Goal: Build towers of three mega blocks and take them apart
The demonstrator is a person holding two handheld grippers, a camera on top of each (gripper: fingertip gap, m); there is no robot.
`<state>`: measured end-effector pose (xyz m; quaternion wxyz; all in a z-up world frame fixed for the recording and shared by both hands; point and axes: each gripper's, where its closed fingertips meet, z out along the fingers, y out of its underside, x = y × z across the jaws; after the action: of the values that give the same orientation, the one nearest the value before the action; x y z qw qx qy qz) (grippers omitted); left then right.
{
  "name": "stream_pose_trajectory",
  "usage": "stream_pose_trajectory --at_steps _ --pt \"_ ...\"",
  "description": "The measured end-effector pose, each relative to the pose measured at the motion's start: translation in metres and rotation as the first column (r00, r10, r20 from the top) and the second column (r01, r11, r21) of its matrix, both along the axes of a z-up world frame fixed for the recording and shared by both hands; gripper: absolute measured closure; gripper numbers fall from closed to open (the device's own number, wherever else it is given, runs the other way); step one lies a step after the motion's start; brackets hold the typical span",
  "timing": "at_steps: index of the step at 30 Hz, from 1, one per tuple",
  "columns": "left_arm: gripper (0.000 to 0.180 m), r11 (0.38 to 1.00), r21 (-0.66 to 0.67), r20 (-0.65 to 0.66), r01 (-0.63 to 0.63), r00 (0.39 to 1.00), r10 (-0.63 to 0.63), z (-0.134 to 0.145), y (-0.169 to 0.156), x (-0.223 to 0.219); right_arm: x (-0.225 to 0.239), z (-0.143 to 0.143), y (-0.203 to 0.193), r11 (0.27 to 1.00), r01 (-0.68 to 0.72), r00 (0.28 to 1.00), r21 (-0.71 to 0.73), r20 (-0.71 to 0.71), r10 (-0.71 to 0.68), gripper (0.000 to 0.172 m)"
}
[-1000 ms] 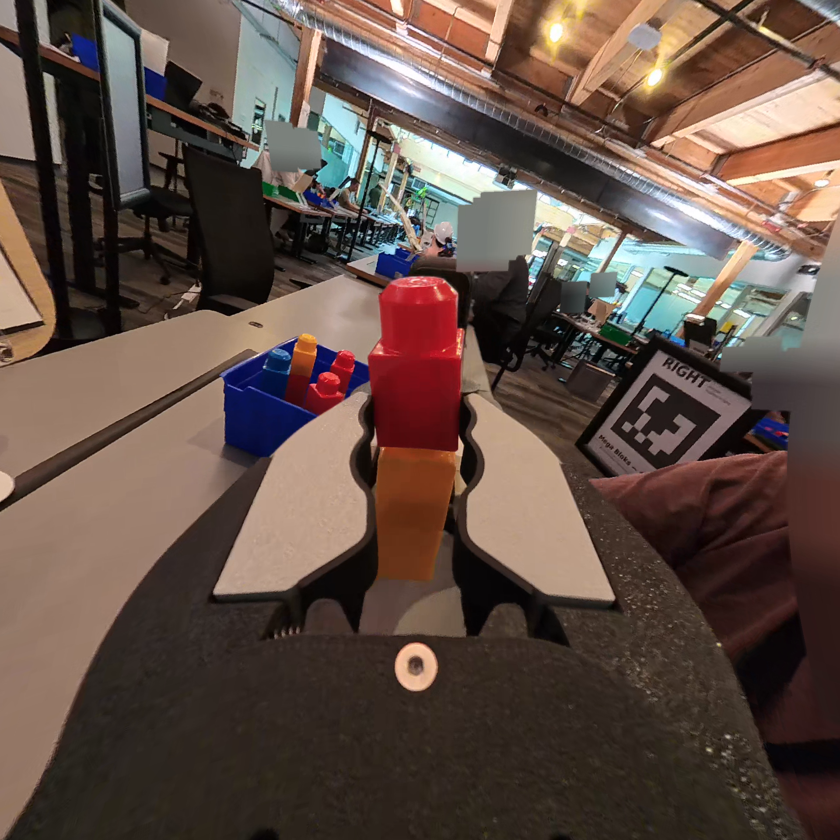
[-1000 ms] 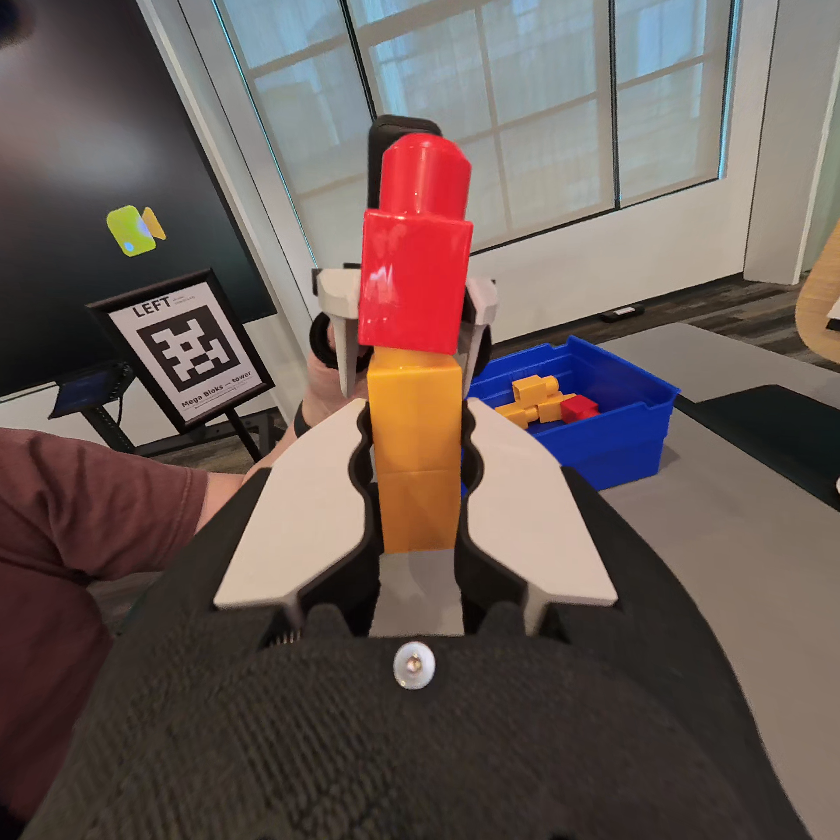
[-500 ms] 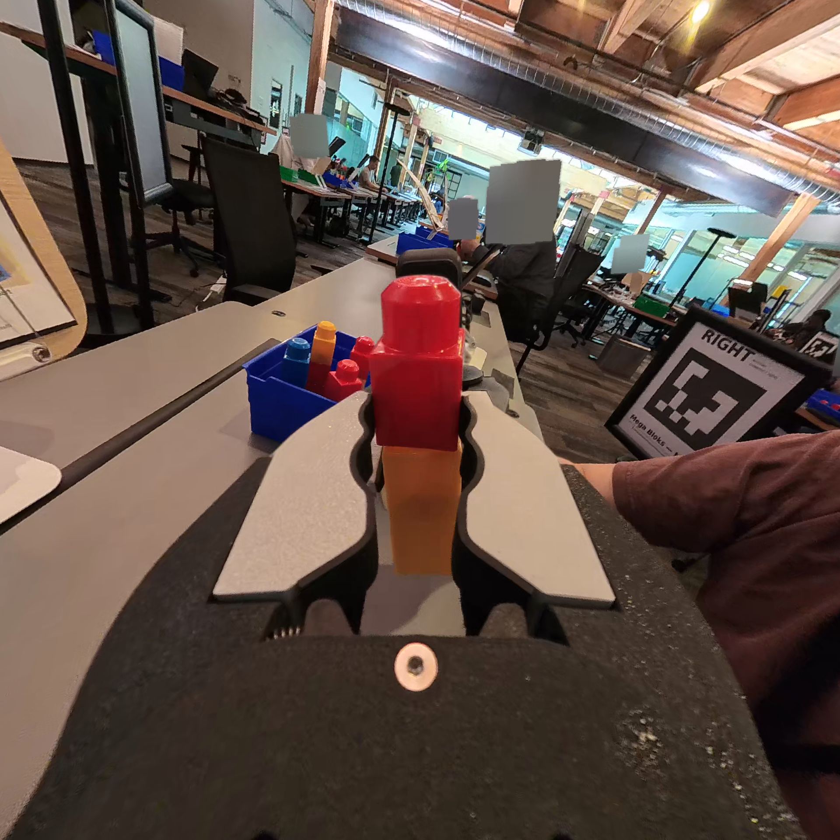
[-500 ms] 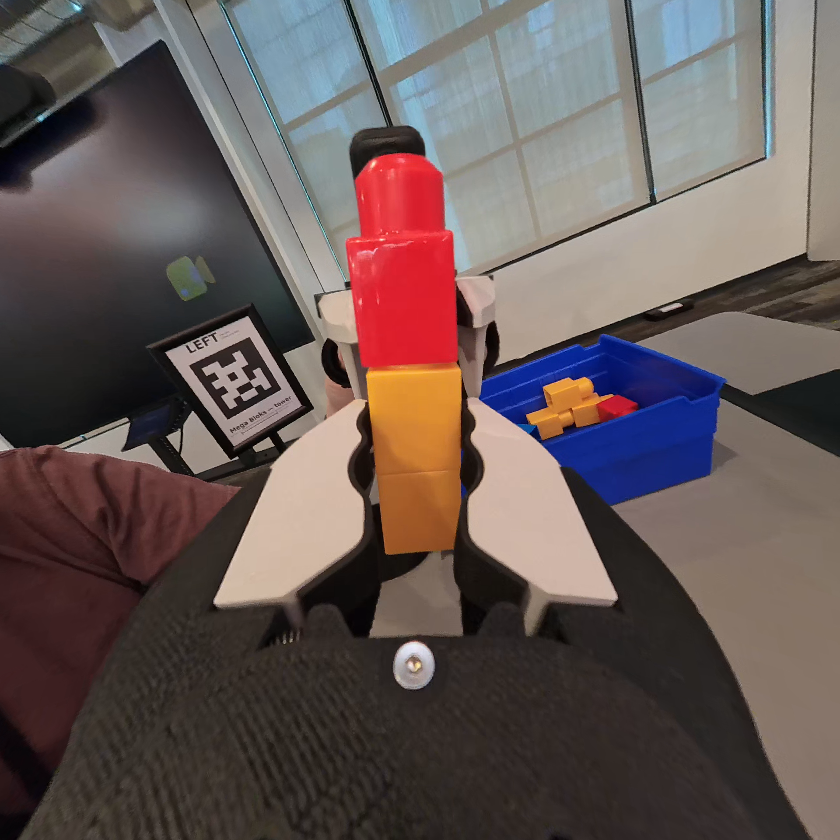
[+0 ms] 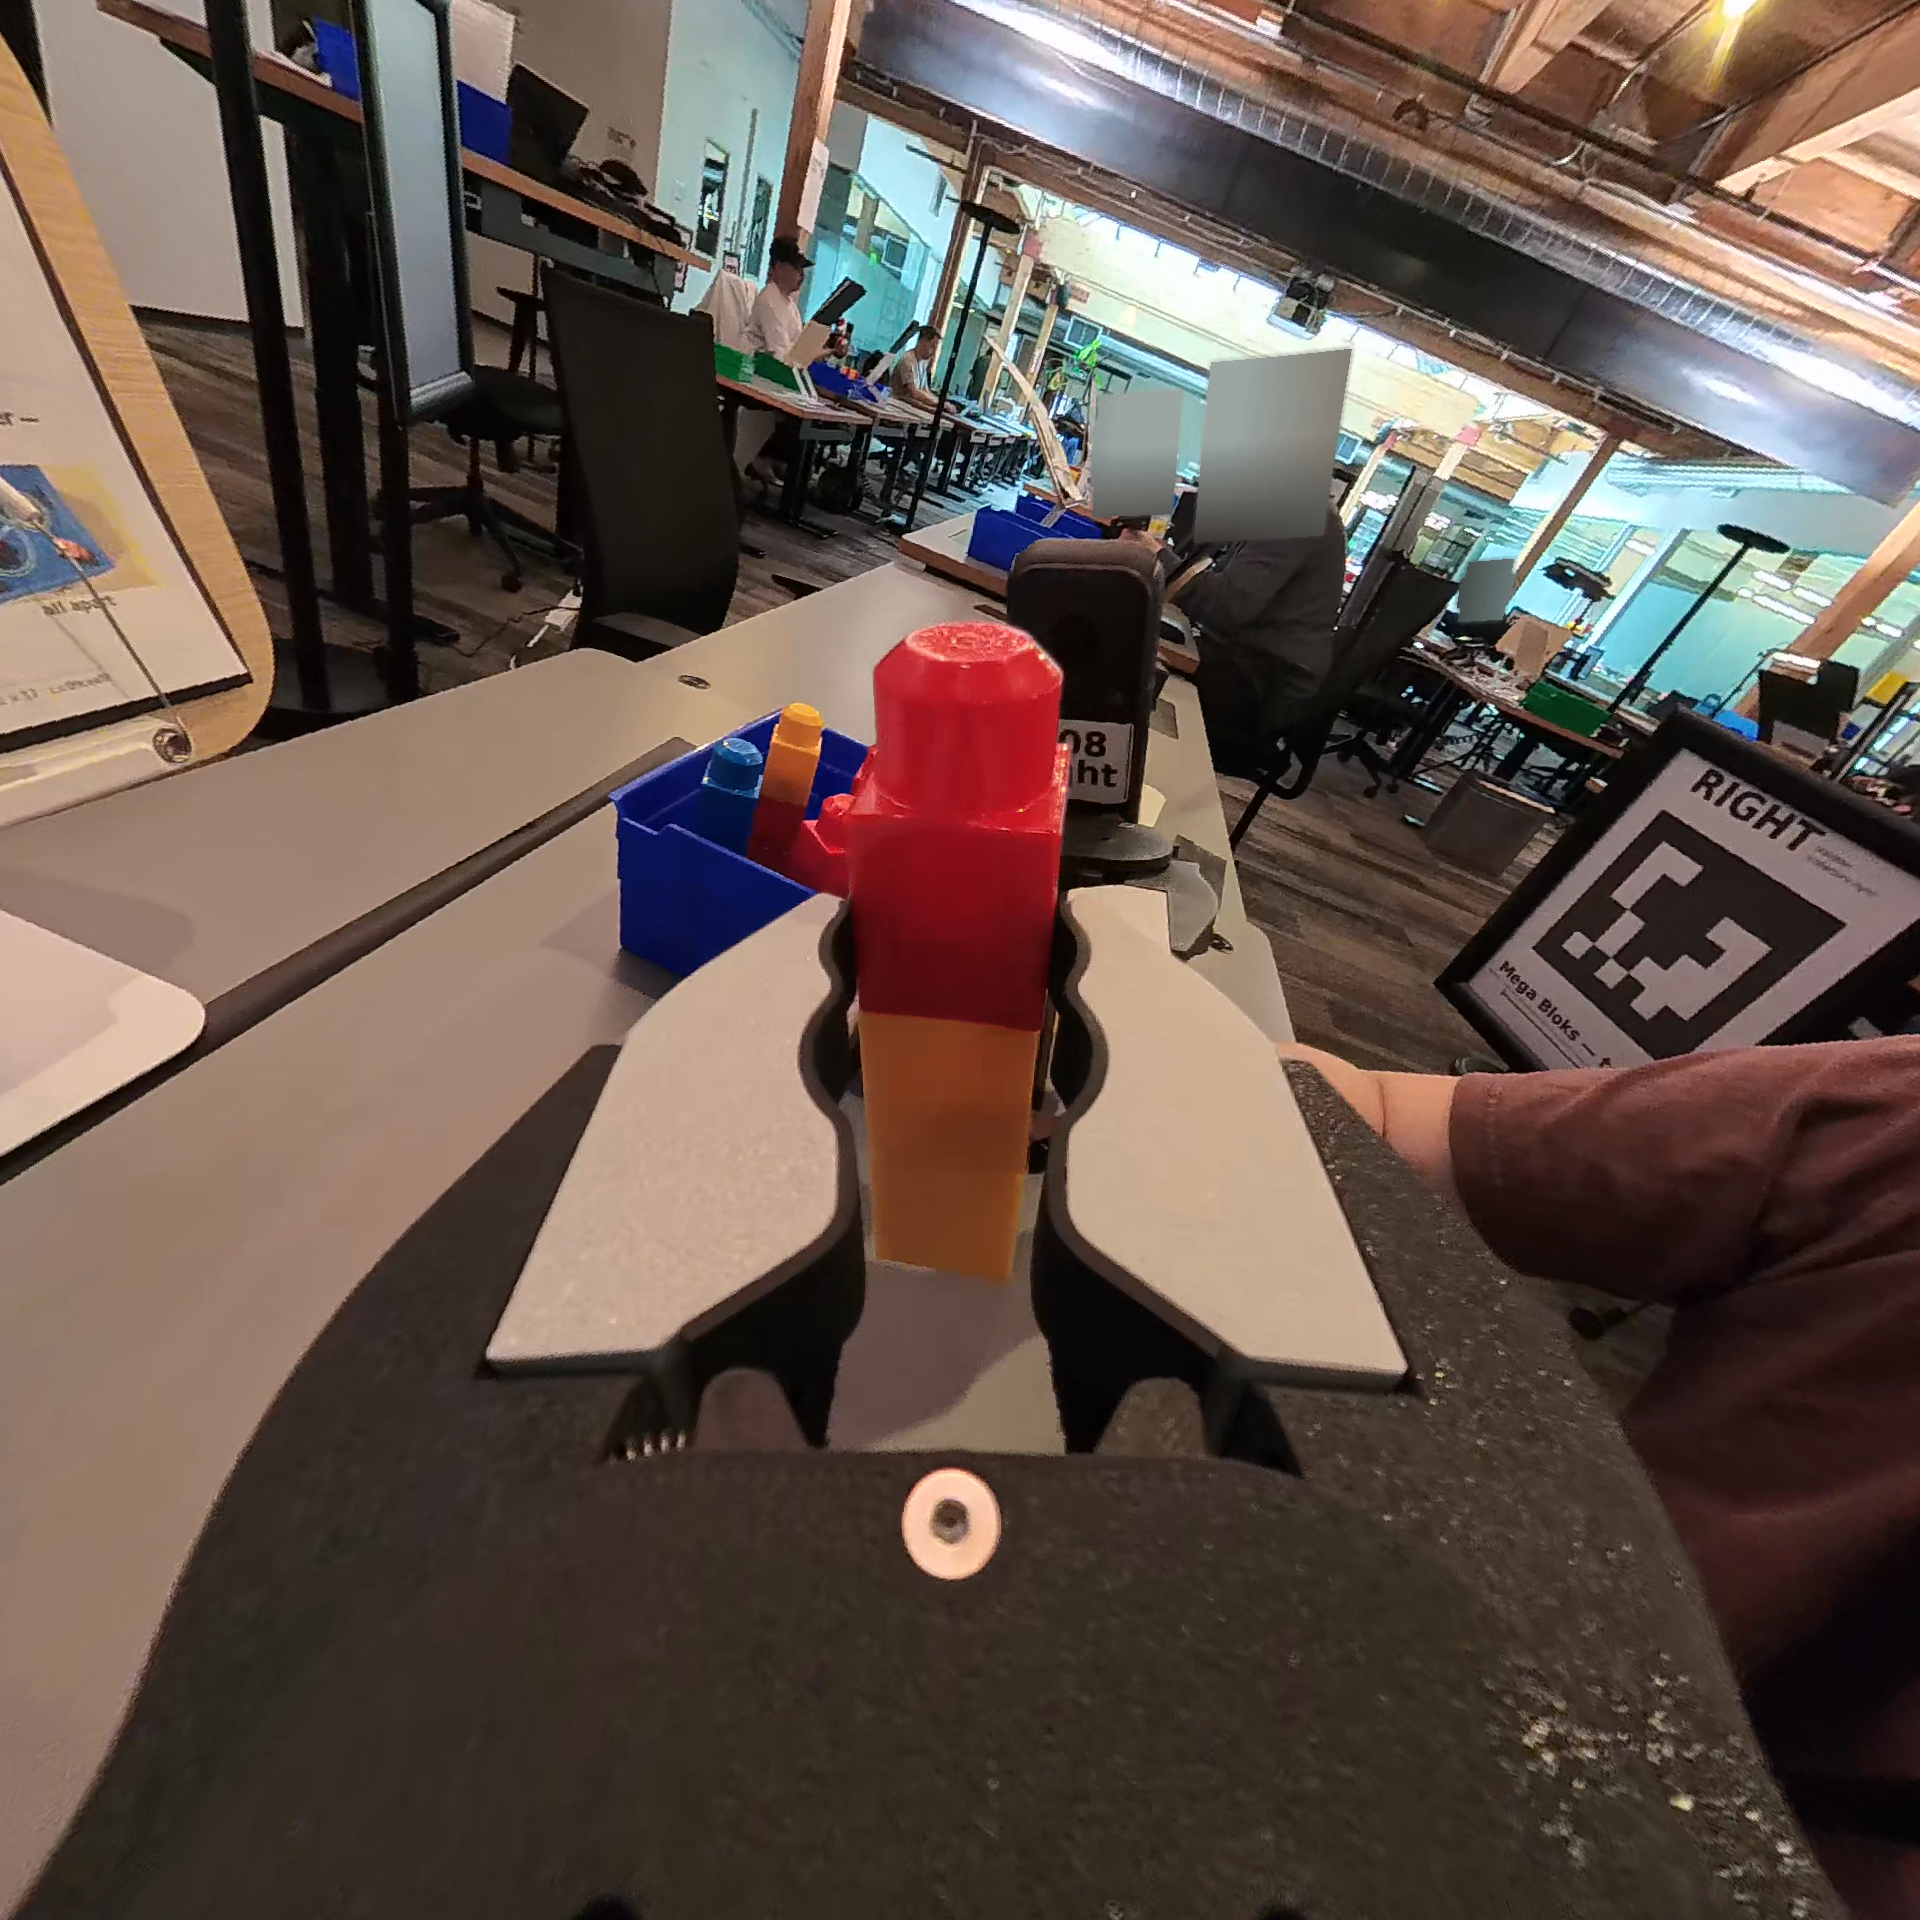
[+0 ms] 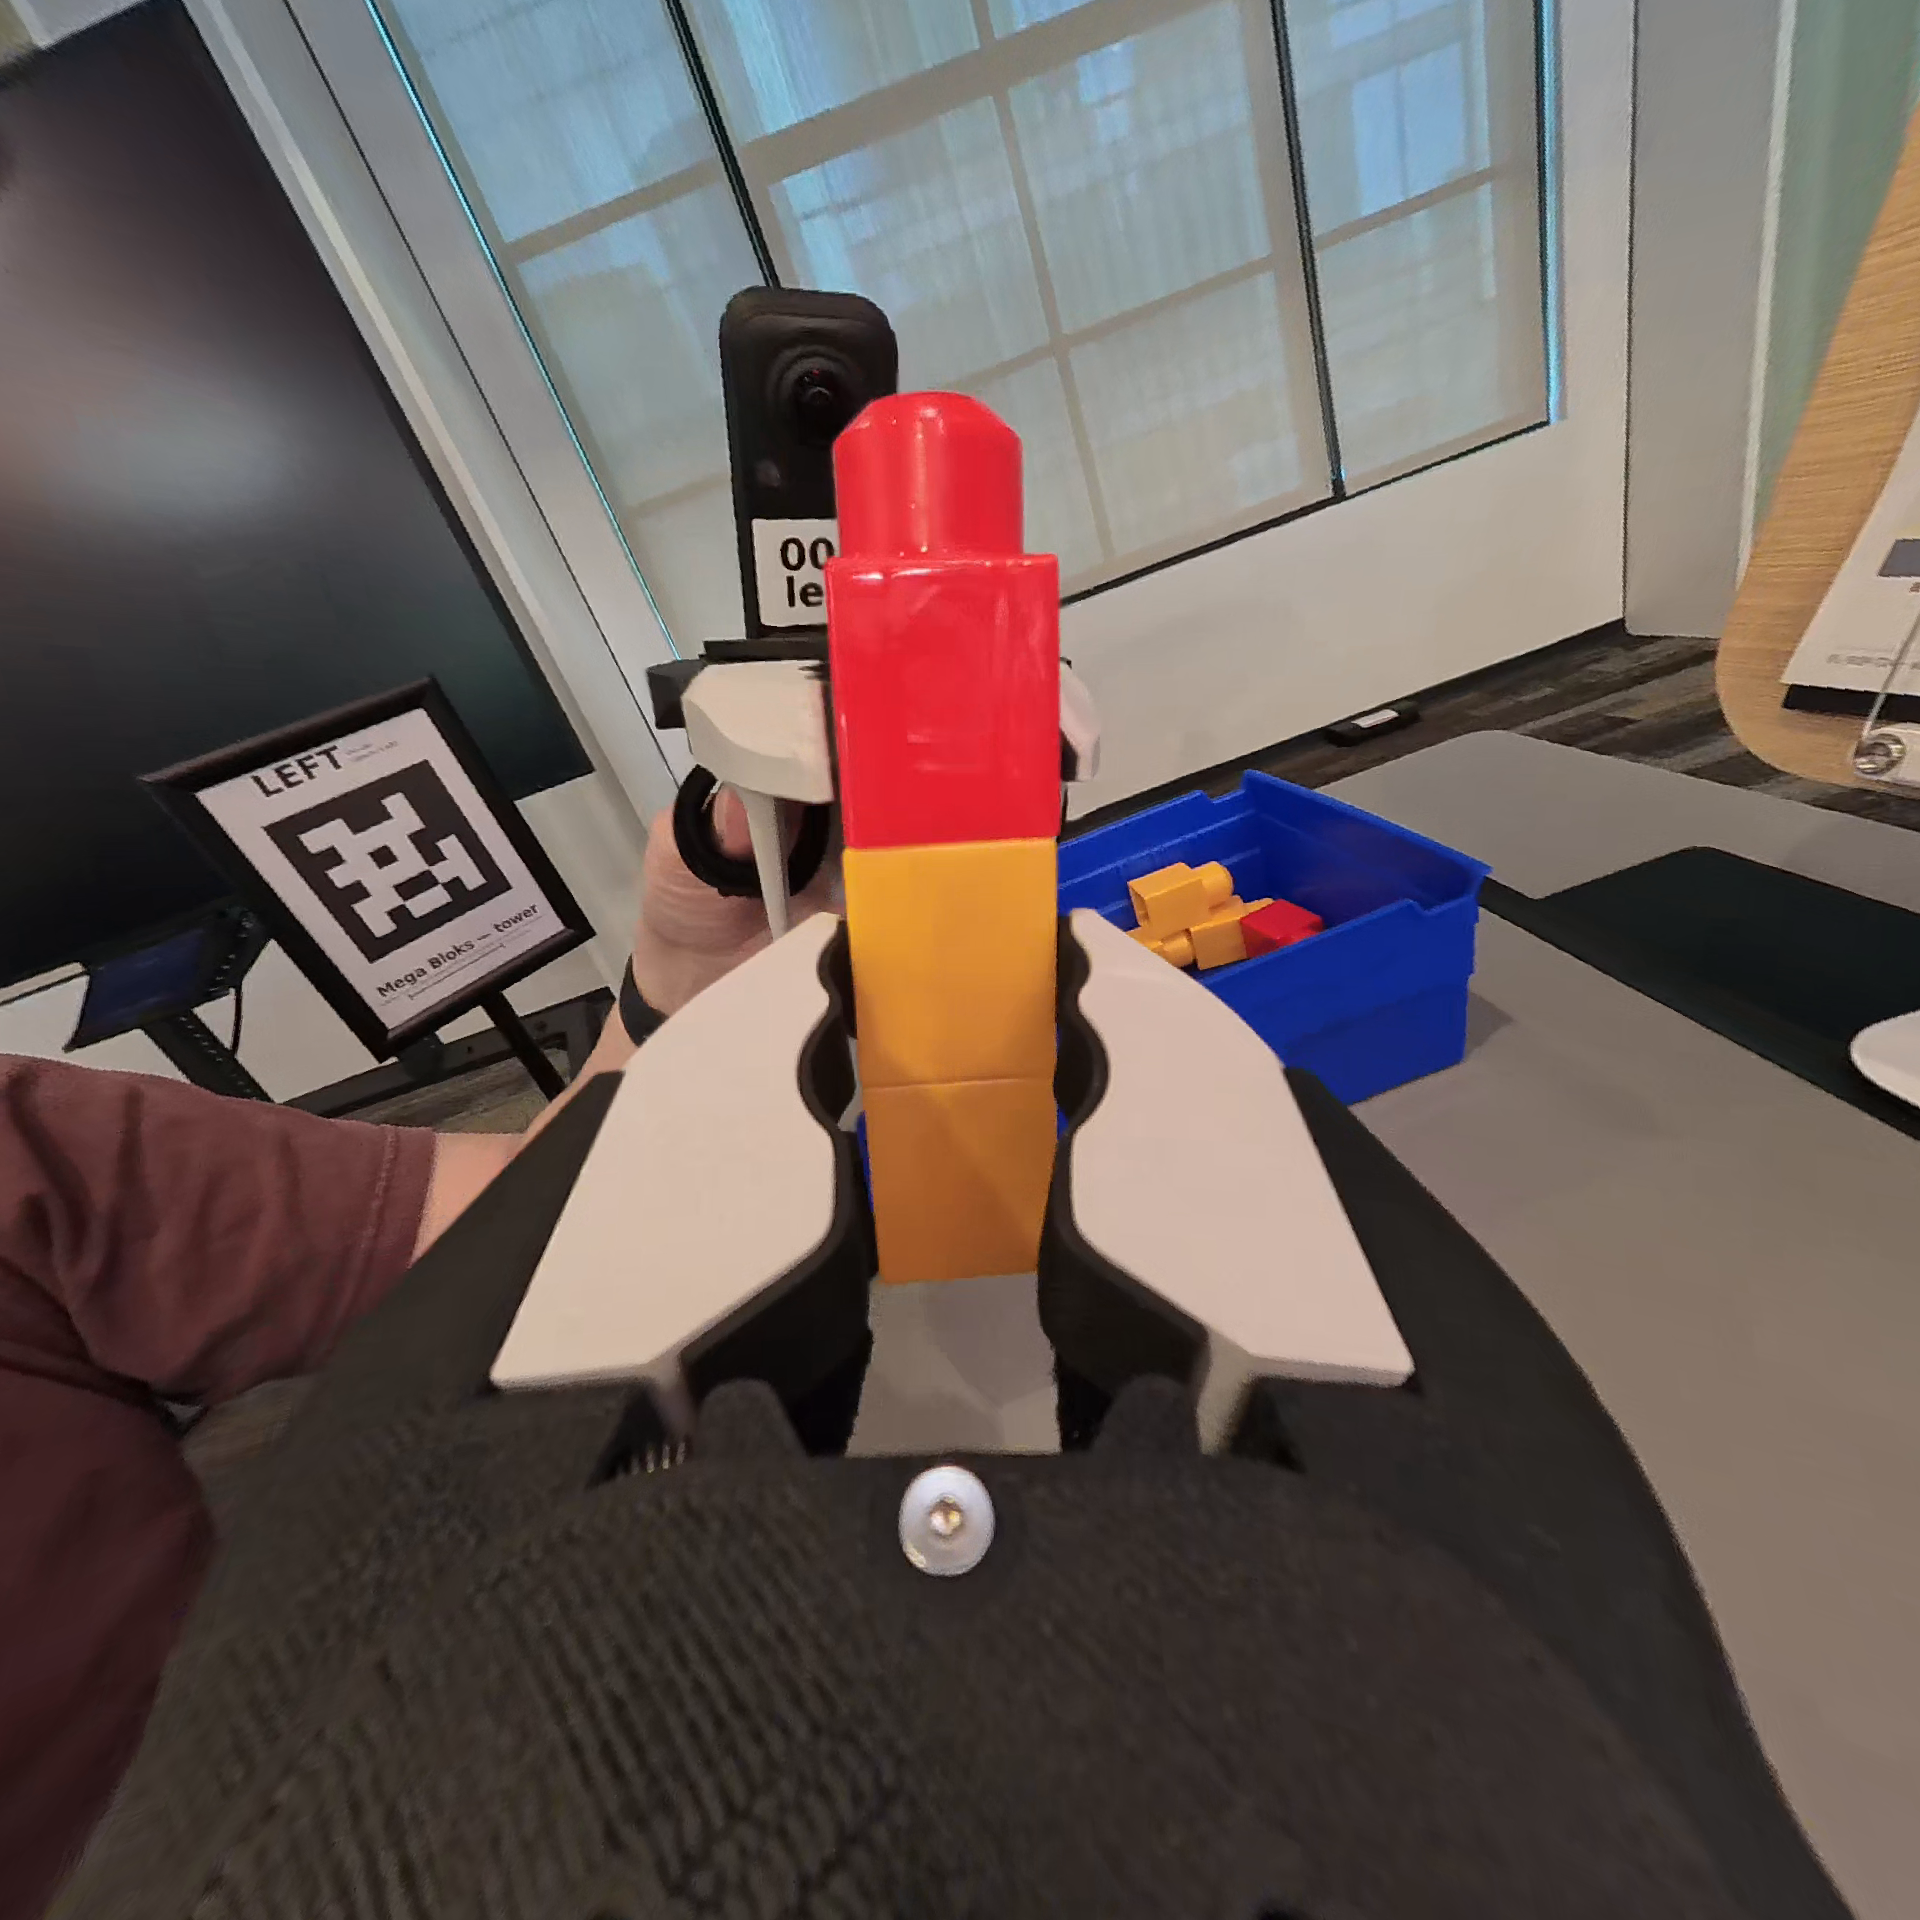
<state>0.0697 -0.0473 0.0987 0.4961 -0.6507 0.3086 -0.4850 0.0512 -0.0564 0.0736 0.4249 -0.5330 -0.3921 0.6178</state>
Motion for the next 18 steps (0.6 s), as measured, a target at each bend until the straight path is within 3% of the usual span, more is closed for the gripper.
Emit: stream_pose_trajectory --at_steps 18 --pt "0.145 0.998 0.021 -0.025 0.057 0.998 -0.057 0.002 -0.0099 0.0002 0.0027 0.0049 -0.0076 0.998 -0.059 0.998 0.035 0.003 0.059 0.136"
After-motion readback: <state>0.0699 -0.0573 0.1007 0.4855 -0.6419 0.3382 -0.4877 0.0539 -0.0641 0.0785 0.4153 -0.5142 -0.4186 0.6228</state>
